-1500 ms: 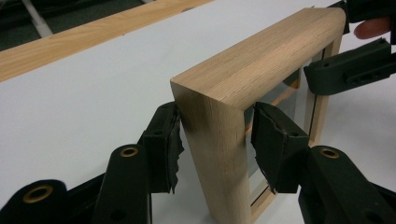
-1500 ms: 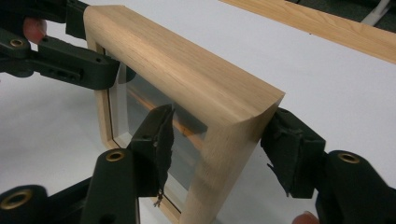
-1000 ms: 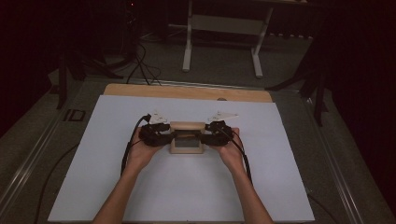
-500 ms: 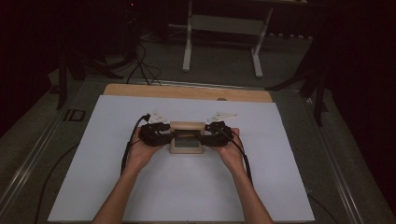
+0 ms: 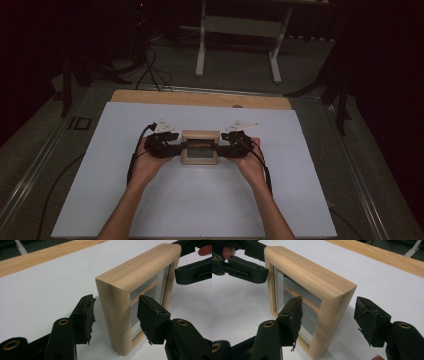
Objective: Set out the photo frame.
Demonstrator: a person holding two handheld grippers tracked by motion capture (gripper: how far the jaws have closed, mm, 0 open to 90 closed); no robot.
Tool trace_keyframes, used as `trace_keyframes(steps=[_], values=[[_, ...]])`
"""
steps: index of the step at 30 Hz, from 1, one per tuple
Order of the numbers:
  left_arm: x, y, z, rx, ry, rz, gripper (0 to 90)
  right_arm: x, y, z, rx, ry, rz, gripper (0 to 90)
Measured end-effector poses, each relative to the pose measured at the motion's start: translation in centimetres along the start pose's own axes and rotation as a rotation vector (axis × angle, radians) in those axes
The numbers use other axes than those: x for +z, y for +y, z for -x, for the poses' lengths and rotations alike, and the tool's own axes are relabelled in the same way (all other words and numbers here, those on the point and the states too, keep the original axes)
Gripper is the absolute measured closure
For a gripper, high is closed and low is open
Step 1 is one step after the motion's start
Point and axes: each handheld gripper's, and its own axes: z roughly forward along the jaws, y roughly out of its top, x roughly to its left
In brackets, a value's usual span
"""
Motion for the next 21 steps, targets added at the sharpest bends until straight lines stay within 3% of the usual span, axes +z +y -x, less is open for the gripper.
trace_keyframes(steps=[21], values=[[-4.3, -2.0, -0.5, -0.01, 0.041, 0.042, 41.5, -3.0, 0.1, -0.8, -0.055, -0.007, 0.011, 33.8]])
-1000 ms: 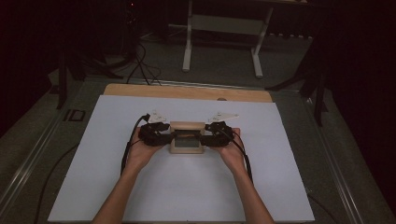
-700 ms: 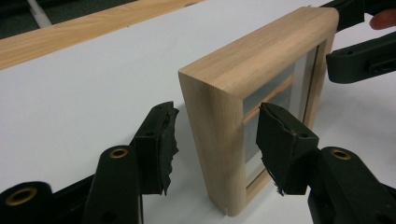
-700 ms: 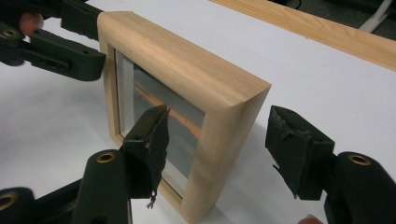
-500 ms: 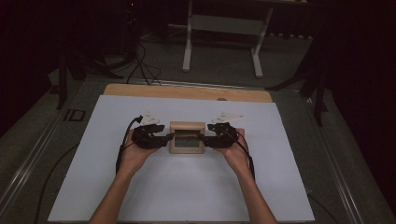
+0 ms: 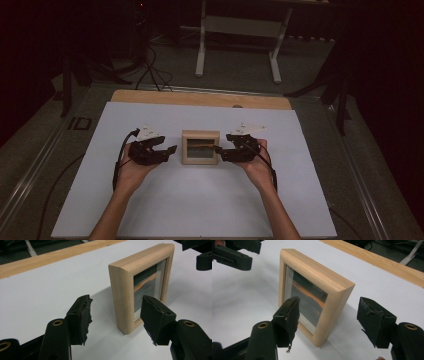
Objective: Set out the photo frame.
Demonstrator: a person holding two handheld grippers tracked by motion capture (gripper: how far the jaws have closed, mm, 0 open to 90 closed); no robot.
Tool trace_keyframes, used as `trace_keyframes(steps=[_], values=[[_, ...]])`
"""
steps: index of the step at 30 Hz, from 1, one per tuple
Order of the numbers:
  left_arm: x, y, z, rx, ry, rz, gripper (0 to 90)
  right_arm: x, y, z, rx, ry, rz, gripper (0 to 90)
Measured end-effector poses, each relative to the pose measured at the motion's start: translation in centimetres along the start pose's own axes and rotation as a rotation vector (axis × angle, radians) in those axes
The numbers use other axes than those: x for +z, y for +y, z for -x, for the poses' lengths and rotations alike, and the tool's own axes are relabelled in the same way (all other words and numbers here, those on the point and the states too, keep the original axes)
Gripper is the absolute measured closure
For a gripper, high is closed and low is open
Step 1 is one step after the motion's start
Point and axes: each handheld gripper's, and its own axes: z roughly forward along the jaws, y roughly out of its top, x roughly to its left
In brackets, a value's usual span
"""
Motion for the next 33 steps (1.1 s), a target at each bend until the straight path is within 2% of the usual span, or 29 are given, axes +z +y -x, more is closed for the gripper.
trace_keyframes(steps=[5, 15, 22, 30, 33], values=[[-0.9, -0.4, 0.0, 0.008, 0.004, 0.006, 41.4, -0.8, -0.3, 0.1, -0.009, -0.011, 0.011, 33.5], [-2.9, -1.2, -0.5, 0.011, 0.021, 0.018, 41.3, -2.5, -2.7, 1.3, 0.031, -0.042, 0.015, 33.4], [-4.0, -1.8, -0.9, 0.011, 0.033, 0.021, 41.3, -3.8, -3.9, 1.5, 0.031, -0.058, 0.017, 33.3], [-5.0, -3.6, -1.5, 0.01, 0.052, -0.004, 41.1, -4.8, -5.8, 1.7, 0.038, -0.072, 0.007, 32.7], [-5.3, -4.4, -1.7, -0.004, 0.057, -0.013, 41.2, -5.2, -6.7, 1.8, 0.045, -0.077, 0.001, 32.6]])
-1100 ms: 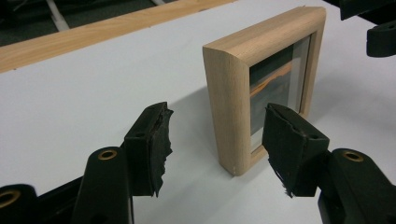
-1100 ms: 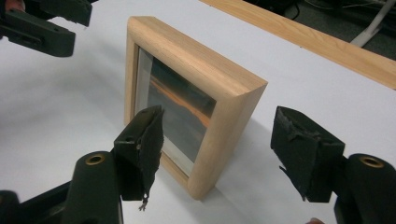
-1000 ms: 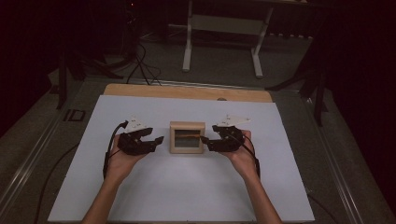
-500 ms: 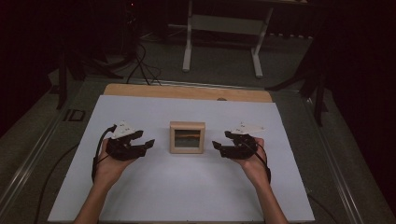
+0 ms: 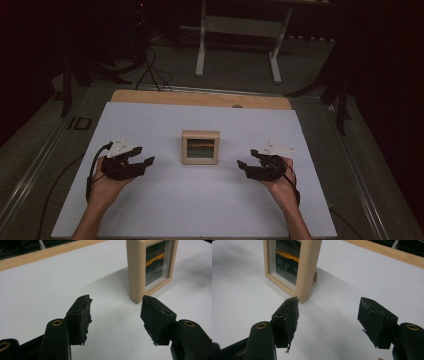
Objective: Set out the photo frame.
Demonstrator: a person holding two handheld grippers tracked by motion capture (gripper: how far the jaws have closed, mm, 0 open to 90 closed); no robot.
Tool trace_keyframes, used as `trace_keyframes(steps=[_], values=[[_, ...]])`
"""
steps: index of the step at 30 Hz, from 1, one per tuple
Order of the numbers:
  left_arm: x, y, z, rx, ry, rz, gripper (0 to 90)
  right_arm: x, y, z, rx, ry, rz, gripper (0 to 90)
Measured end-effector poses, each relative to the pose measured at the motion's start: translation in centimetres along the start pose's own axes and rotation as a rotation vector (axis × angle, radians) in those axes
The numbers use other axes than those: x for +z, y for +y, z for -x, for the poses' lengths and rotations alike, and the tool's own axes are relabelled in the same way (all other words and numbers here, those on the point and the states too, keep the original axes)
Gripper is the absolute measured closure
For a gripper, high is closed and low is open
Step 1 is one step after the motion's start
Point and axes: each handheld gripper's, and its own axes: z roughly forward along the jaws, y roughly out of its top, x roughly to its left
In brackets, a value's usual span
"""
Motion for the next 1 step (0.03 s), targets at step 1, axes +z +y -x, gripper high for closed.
trace_keyframes(steps=[1], values=[[-0.06, -0.18, -0.05, -0.003, 0.001, -0.001, 41.2, -0.11, -0.27, 0.04, 0.002, -0.003, -0.004, 32.5]])
